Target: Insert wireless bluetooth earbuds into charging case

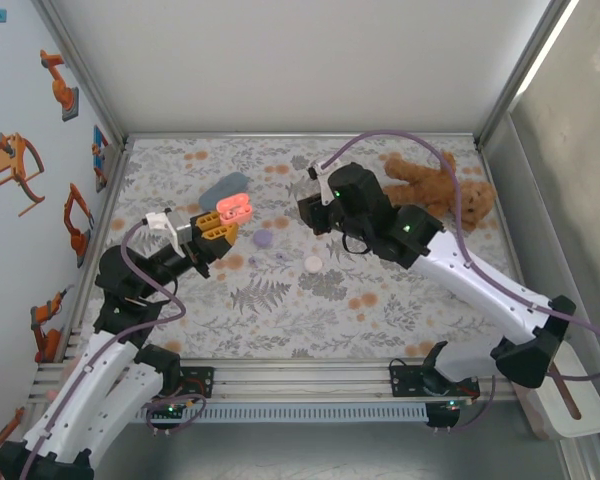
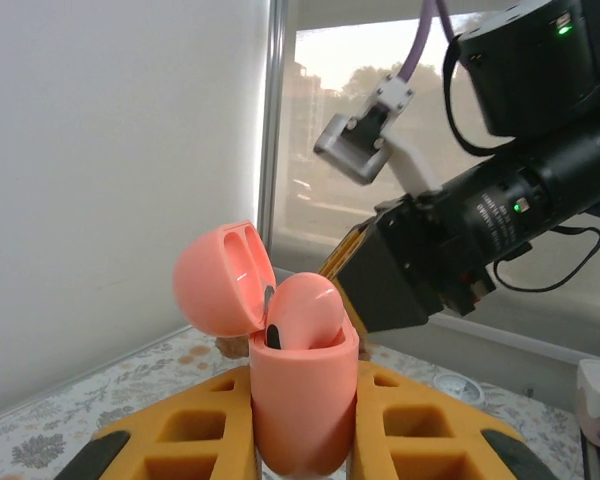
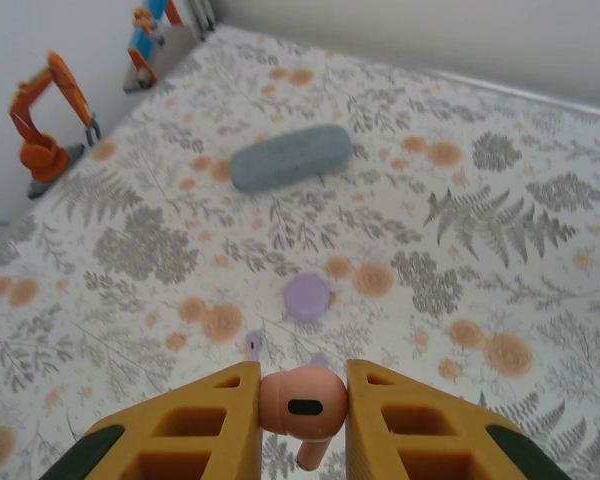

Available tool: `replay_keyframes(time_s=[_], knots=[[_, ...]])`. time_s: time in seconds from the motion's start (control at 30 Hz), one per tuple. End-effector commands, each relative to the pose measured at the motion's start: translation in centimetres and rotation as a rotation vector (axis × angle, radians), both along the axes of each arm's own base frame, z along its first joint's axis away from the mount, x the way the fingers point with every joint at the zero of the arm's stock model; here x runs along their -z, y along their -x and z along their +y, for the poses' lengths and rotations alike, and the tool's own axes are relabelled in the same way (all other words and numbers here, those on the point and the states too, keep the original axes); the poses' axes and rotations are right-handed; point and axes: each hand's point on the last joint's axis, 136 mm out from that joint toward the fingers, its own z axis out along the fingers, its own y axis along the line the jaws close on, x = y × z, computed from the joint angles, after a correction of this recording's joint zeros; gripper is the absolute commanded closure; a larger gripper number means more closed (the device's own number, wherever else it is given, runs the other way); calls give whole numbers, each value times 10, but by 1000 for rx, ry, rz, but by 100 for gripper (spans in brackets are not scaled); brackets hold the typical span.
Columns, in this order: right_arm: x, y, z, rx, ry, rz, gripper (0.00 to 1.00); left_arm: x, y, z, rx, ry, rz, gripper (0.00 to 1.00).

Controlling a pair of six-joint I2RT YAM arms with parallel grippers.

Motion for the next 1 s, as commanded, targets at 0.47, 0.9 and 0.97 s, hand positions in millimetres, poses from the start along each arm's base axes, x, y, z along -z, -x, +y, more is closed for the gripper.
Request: replay_keyframes(time_s=[0.47, 0.9, 0.97], knots=[[-126, 23, 32, -209, -368, -288, 78, -29, -15, -15, 41, 61, -79, 100], [-120, 24, 59, -261, -382, -279, 78, -34, -19, -23, 64, 78, -92, 100], [-118, 24, 62, -264, -377, -275, 78, -34, -19, -23, 66, 78, -92, 100]])
